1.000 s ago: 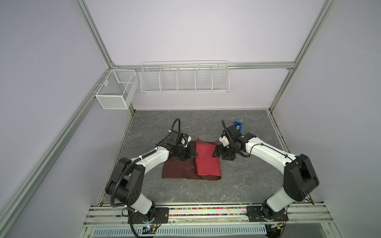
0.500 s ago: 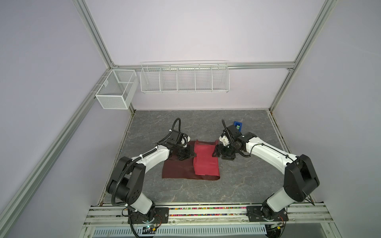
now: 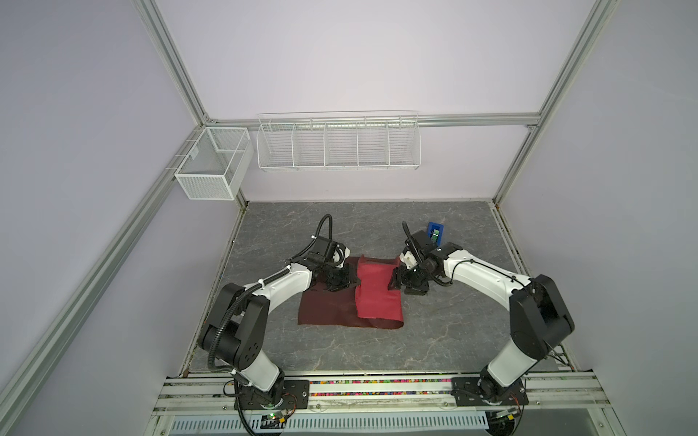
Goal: Wrap the gift box in paper
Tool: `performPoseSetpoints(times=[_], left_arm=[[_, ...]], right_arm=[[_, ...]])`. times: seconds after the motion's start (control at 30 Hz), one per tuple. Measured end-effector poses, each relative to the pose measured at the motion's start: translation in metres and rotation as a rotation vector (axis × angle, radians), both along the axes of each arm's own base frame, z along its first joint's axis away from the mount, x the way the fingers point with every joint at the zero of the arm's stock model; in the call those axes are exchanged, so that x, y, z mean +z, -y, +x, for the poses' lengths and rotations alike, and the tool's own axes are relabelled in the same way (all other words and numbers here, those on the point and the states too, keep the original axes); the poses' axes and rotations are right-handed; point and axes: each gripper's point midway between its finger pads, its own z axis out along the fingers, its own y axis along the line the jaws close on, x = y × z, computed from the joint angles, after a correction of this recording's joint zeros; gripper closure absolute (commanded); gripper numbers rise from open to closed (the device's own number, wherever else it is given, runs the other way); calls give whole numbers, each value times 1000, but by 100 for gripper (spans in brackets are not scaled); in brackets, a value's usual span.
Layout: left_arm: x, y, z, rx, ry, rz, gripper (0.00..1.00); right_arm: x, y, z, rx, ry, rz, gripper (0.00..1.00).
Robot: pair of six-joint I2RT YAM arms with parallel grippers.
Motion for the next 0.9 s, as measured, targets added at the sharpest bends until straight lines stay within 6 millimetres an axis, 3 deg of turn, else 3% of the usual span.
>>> performPoseSetpoints(times=[0.33,0.6,0.7,0.83,0.9], left_arm=[[1,-1,0,5,2,6,99],[4,-17,-4,39,0,67,71],[18,-36,0,87,34,93,61],[42,-83,14,233,106,138,44],[43,-114,16,324,116,189,35]], right_arm=[[-10,2,1,1,-10,-18,35],[-11,0,1,8,-5,-11,36],[-11,0,1,11,-4,-11,36],[-11,0,2,11,-3,-10,36],[-11,0,2,11,-3,-10,36]])
